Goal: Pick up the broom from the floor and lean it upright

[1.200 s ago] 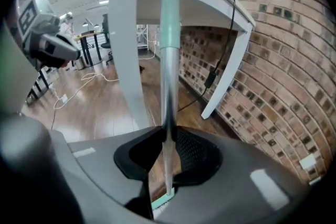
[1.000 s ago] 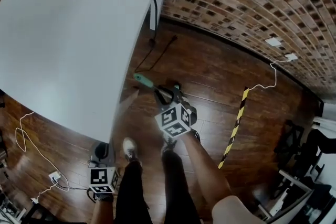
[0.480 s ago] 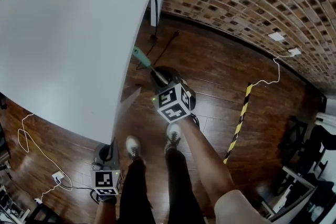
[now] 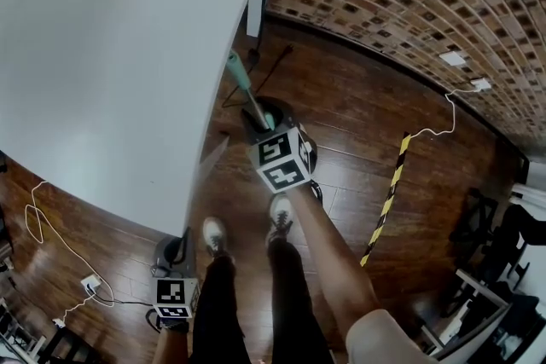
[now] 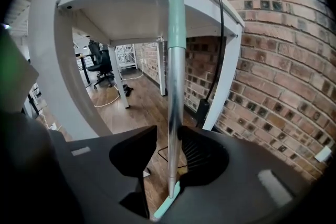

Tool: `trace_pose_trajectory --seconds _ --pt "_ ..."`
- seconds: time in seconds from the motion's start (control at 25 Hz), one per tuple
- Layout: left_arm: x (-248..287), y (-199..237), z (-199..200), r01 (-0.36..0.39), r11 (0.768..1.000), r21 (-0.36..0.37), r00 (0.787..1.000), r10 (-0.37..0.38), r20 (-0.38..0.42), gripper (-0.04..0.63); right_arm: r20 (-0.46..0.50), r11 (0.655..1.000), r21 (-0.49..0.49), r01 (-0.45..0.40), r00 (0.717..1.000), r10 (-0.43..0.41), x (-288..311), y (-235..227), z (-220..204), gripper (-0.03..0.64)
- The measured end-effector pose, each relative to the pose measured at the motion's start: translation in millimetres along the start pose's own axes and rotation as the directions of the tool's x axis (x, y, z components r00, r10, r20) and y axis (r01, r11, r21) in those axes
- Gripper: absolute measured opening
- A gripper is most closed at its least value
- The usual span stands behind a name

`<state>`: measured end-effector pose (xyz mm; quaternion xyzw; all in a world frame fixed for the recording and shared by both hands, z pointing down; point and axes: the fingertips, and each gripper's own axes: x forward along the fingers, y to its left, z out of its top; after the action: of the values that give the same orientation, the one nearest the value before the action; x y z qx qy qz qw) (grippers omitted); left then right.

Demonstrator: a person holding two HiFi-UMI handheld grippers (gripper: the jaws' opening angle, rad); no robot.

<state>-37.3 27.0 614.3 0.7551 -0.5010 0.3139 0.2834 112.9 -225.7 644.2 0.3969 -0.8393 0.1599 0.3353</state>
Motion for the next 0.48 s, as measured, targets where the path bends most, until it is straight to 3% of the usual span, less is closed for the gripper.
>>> trace_pose_trajectory --seconds 0.28,0.48 --pt "-2.6 -0.6 -8.3 0.003 1.0 -0.03 1.0 -0.004 -0.023 -0.002 -0.008 1.0 0.024 -0.005 1.0 0.005 0.4 -4.8 -2.4 0.186" --pt "0.8 2.5 -2.2 -0.007 1.0 -0.029 1.0 0.007 0.003 -0.002 -0.018 0.999 0.043 -0.006 1.0 0.007 0.9 -6.4 -10.7 0.192"
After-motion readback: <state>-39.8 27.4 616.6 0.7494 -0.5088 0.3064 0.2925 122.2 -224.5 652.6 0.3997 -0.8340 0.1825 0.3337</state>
